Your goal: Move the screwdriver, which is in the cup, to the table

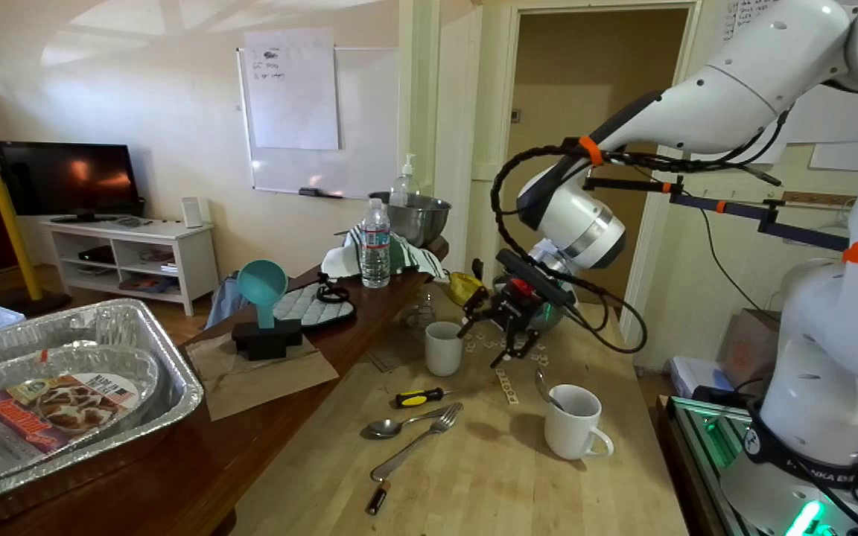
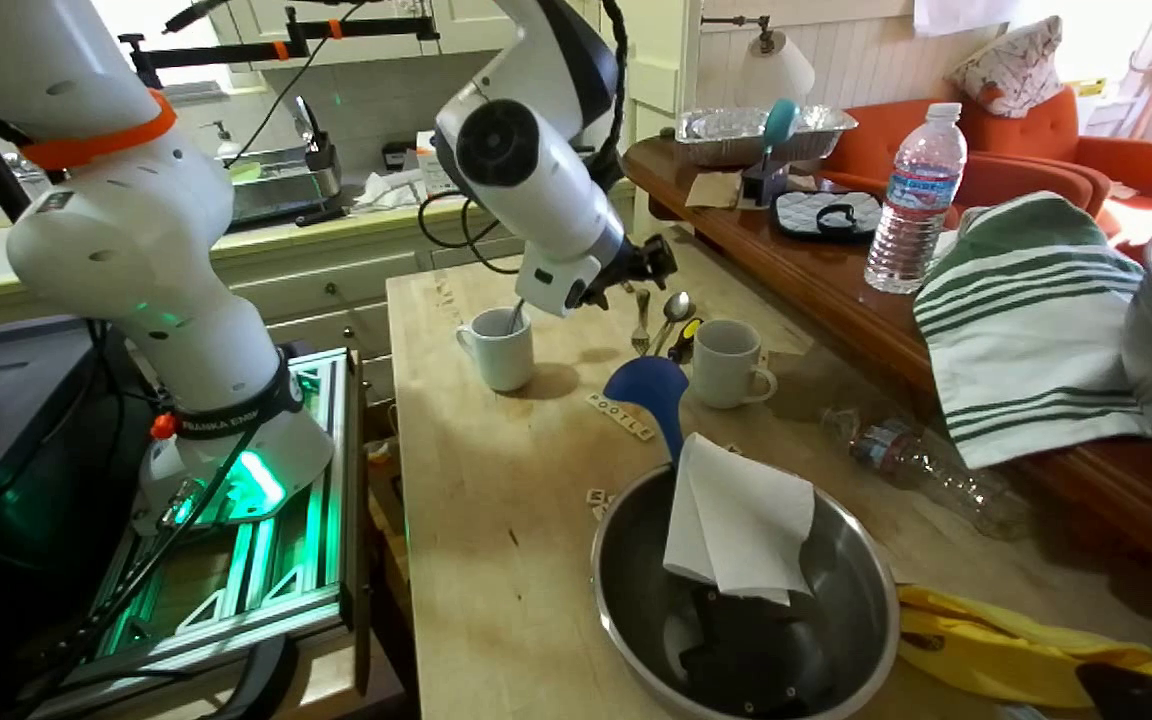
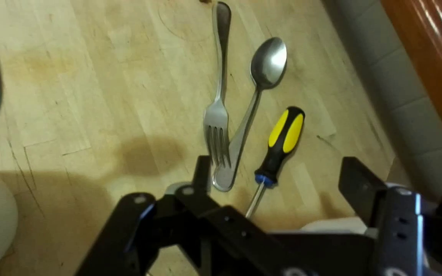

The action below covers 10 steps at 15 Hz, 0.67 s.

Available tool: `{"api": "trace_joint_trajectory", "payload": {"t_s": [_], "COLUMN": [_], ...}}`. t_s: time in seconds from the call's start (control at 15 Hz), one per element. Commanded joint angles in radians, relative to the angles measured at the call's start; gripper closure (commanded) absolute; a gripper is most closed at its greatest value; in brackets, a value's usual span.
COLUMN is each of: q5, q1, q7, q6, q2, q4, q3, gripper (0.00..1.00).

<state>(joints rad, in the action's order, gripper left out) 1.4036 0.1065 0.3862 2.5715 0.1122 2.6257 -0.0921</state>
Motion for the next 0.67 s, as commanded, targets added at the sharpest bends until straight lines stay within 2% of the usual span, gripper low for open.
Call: {"api": "trace_joint_trajectory", "payload": {"t_s": [0.0, 0.2, 0.33, 0.4, 0.47, 0.53, 0.6], "q5": [-0.278, -0.52, -0.681, -0.76, -0.842, -0.757, -0.815], "q1": [-0.002, 0.163, 0.299, 0.357, 0.387, 0.203, 0.232], "q7": [0.139, 0.222, 0.268, 0.283, 0.288, 0.273, 0.288], "q6": [0.004, -0.078, -0.185, -0.257, -0.346, -0.203, -0.26], "q2": [0.094, 0.143, 0.19, 0.222, 0.253, 0.176, 0.2], "q4": [0.015, -0.003, -0.027, -0.049, -0.087, -0.05, -0.072], "q3": [0.043, 0.197, 0.301, 0.338, 0.339, 0.201, 0.208], "gripper": [0.0, 0.0, 0.0, 0.0, 0.0, 0.0, 0.0]}}
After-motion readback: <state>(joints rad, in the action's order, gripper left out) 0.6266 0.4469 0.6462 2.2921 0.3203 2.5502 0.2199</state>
